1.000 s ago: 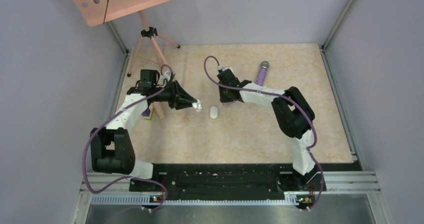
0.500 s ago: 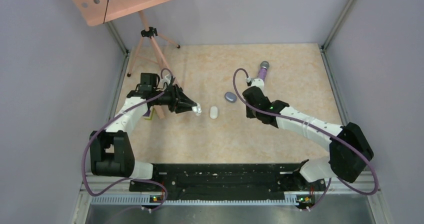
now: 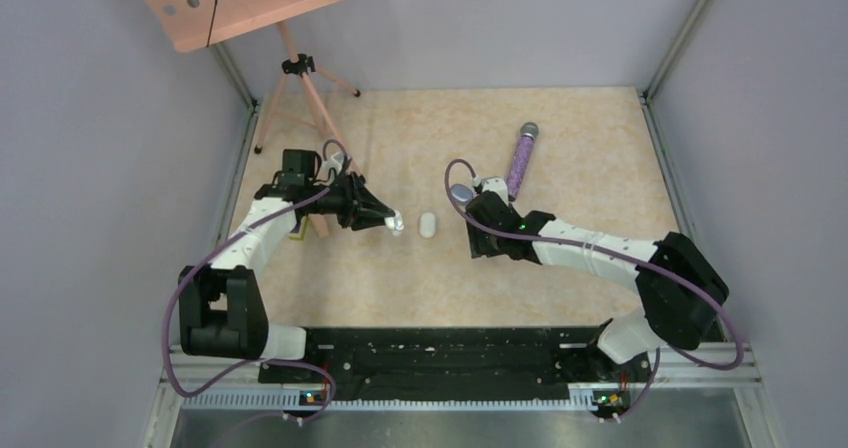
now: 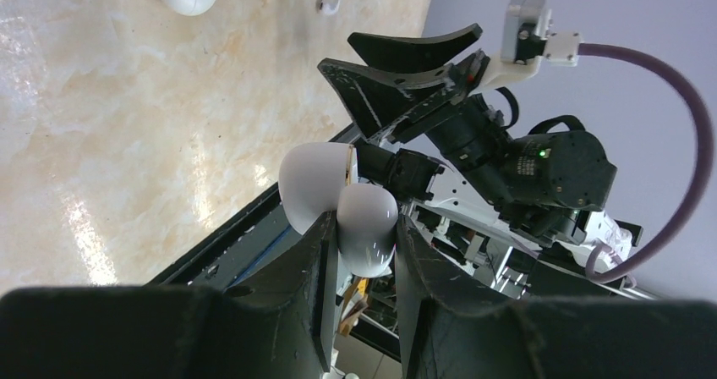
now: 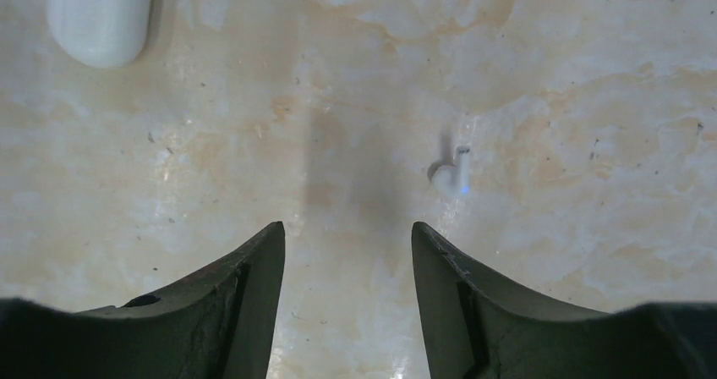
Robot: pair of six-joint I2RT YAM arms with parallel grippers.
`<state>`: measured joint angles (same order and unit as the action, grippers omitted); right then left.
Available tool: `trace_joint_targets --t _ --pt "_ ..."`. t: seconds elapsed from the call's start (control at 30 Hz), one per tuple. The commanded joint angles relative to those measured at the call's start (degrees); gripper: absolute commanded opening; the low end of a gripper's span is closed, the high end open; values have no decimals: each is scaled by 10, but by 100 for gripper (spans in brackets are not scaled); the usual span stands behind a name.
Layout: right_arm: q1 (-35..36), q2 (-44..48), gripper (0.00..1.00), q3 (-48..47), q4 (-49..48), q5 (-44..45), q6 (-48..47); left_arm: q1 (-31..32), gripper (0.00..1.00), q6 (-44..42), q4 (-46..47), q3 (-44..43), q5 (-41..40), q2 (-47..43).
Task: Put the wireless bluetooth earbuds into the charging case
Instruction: Pick up the earbud from the center of the board.
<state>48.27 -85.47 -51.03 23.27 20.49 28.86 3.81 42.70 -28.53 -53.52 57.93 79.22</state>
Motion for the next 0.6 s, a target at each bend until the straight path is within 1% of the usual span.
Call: trace_joint_targets --t 0.0,0.07,0.13,0.27,0.37,0.43,0.57 --pt "-34 57 52 22 -44 -52 22 6 0 -7 11 3 2 -16" --pt "-52 77 46 43 -54 -65 29 9 0 -6 14 5 2 -14" --pt "-59 91 44 55 -60 -65 27 12 0 -2 20 7 2 -12" --pt "-69 80 41 56 -38 -34 21 22 0 6 33 9 3 -7" --pt "-104 73 41 76 -66 -52 26 30 0 9 39 8 3 -2" --pt "-119 62 45 86 -92 -61 23 34 0 10 41 8 2 -1" --pt "-123 7 46 56 -87 -48 11 36 0 13 44 4 3 3"
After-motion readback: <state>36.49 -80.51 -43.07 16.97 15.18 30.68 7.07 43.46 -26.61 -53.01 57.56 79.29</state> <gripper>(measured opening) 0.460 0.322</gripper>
